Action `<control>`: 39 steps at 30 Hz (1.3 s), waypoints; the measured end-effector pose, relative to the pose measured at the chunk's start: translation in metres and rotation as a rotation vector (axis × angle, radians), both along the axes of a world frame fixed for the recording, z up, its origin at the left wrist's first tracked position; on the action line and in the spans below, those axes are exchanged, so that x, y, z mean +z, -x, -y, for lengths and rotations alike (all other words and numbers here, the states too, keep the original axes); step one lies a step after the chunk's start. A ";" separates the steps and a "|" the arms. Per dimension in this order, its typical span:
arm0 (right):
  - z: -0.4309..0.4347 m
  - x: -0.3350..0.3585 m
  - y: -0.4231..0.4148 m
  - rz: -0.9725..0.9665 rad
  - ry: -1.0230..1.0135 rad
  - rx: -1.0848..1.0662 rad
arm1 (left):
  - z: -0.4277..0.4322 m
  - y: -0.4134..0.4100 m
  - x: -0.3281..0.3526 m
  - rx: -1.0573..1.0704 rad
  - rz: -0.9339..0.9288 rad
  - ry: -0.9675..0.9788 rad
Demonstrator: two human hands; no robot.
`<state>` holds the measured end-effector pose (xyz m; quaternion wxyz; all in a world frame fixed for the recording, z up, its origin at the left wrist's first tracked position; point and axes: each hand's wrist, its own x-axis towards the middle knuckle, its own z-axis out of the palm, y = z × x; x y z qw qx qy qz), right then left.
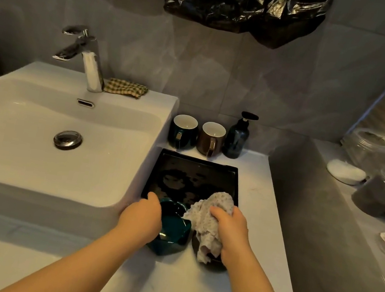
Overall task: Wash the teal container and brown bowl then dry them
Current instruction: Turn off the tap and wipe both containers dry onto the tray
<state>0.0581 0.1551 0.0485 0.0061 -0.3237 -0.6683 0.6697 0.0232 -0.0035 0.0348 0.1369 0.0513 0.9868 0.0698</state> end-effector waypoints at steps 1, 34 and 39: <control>0.002 -0.002 -0.001 0.011 -0.007 0.006 | 0.000 0.003 -0.004 0.018 0.059 -0.014; 0.081 0.073 0.070 -0.232 0.178 0.201 | 0.065 0.022 0.112 0.453 0.136 -1.585; 0.103 0.068 0.087 -0.202 0.248 0.220 | 0.101 0.037 0.116 0.221 -0.458 -1.046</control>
